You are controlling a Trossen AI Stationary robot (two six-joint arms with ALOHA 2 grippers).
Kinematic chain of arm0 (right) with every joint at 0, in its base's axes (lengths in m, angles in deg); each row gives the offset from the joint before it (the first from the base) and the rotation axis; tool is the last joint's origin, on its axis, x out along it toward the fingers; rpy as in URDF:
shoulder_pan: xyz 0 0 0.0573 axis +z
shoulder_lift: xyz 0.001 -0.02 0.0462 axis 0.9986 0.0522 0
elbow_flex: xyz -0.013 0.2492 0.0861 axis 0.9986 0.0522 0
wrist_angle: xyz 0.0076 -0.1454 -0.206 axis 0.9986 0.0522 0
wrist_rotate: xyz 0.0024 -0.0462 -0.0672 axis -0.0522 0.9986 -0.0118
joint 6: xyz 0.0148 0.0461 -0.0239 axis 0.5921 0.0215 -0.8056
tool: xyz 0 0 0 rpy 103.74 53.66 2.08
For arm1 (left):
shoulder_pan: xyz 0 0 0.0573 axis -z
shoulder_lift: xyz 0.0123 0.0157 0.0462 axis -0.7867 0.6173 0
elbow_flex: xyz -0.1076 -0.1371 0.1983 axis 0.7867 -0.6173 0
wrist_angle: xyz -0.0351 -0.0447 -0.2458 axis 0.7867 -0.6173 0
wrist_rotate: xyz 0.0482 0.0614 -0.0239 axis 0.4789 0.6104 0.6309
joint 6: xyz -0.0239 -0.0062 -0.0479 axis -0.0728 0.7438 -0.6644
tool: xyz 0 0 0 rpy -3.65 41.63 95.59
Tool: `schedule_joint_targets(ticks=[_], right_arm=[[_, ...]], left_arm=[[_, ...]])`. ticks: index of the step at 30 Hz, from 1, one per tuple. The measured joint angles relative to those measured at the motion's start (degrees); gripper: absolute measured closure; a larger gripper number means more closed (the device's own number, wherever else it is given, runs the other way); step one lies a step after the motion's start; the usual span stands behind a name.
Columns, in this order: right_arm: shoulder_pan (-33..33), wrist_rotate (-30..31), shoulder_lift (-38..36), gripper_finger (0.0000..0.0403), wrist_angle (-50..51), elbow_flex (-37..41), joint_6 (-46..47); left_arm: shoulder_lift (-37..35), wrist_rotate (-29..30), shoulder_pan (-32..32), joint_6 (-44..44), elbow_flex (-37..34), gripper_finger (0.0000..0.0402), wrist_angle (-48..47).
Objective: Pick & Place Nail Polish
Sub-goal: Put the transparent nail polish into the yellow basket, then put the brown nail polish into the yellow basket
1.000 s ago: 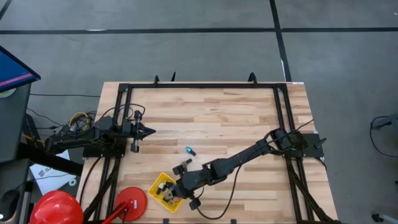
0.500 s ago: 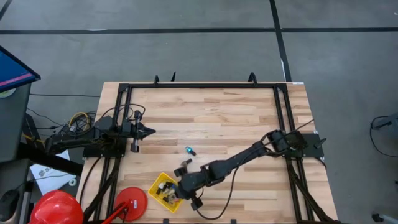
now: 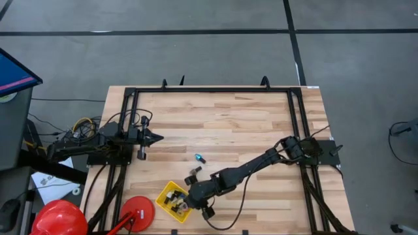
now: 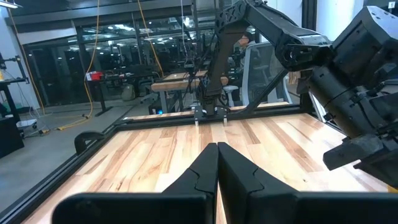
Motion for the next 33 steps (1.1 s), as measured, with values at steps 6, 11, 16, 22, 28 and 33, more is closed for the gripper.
schedule_joint_targets(ticks=[6,11,16,22,28,33], right_arm=[[0.0,0.0,0.0,0.0303,0.8,0.0,-0.5],[0.0,0.1,0.0,0.0264,0.9,-0.1,-2.2],[-0.6,3.5,-2.8,0.0226,8.5,-3.2,-3.5],[-2.5,11.4,-7.8,0.0209,22.8,-1.7,0.5],[-3.2,18.0,-10.9,0.0219,25.8,7.8,9.3],[-2.5,18.4,-11.6,0.0225,12.6,17.1,9.0]], left_arm=[[0.0,0.0,0.0,0.0,0.0,0.0401,0.0],[0.0,0.0,0.0,0.0,0.0,0.0401,0.0],[0.0,0.0,0.0,0.0,0.0,0.0401,0.0],[0.2,0.0,0.0,0.0,0.0,0.0401,0.2],[0.0,0.0,0.0,0.0,0.0,0.0401,0.4],[0.0,0.0,0.0,0.0,0.0,0.0401,0.4]])
